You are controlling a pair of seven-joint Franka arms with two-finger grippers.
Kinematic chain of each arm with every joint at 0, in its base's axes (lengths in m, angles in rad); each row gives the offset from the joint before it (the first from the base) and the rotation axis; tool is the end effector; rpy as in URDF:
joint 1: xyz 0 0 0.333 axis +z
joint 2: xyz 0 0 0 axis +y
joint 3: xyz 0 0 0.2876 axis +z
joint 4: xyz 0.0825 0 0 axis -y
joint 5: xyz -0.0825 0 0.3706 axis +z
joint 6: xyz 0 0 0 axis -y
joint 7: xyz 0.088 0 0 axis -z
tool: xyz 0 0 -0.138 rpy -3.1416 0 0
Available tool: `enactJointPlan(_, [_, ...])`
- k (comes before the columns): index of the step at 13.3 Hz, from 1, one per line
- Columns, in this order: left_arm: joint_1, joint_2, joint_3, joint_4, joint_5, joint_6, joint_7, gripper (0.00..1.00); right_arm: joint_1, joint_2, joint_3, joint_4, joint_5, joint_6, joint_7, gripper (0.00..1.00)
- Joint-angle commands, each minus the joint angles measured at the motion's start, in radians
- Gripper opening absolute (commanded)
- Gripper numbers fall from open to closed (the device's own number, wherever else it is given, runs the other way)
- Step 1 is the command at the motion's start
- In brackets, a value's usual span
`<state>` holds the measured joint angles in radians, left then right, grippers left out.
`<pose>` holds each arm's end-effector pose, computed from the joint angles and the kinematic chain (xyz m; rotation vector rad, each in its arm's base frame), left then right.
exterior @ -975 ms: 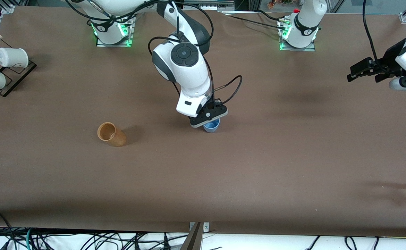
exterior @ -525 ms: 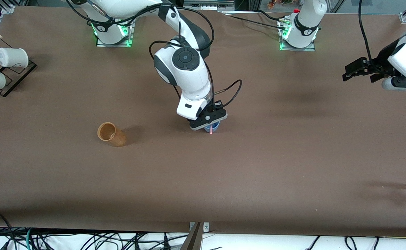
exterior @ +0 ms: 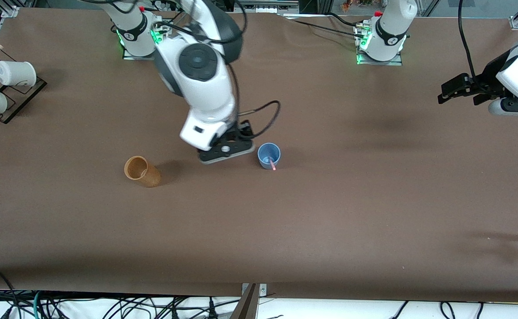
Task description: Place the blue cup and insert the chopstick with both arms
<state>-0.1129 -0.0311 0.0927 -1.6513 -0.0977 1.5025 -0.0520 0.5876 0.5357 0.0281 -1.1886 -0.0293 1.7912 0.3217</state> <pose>0.5186 -0.0239 0.5404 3.0394 0.0466 -0.1847 0.5706 0.3944 0.4314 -3.0887 -0.4590 -0.1038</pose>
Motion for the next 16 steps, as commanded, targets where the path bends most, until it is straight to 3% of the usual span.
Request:
enactJointPlan(1, [0.001,-0.018,-0.005,-0.018,0.029,0.013,-0.006,1.0,-0.133,-0.161,0.007,-0.152,0.089,-0.071,-0.158,1.0])
enactJointPlan(5, [0.001,-0.016,-0.005,-0.018,0.029,0.013,-0.006,1.0,-0.302,-0.406,0.006,-0.378,0.095,-0.157,-0.424,1.0])
enactJointPlan(7, [0.002,-0.016,-0.005,-0.018,0.029,0.013,-0.006,1.0,-0.331,-0.485,-0.022,-0.433,0.092,-0.191,-0.493,1.0])
enactJointPlan(10, [0.001,-0.016,-0.005,-0.018,0.029,0.013,-0.006,1.0,-0.327,-0.494,-0.094,-0.424,0.094,-0.243,-0.5,1.0])
enactJointPlan(16, [0.004,-0.009,-0.004,-0.016,0.029,0.015,-0.005,1.0,-0.33,-0.487,-0.114,-0.413,0.077,-0.23,-0.495,1.0])
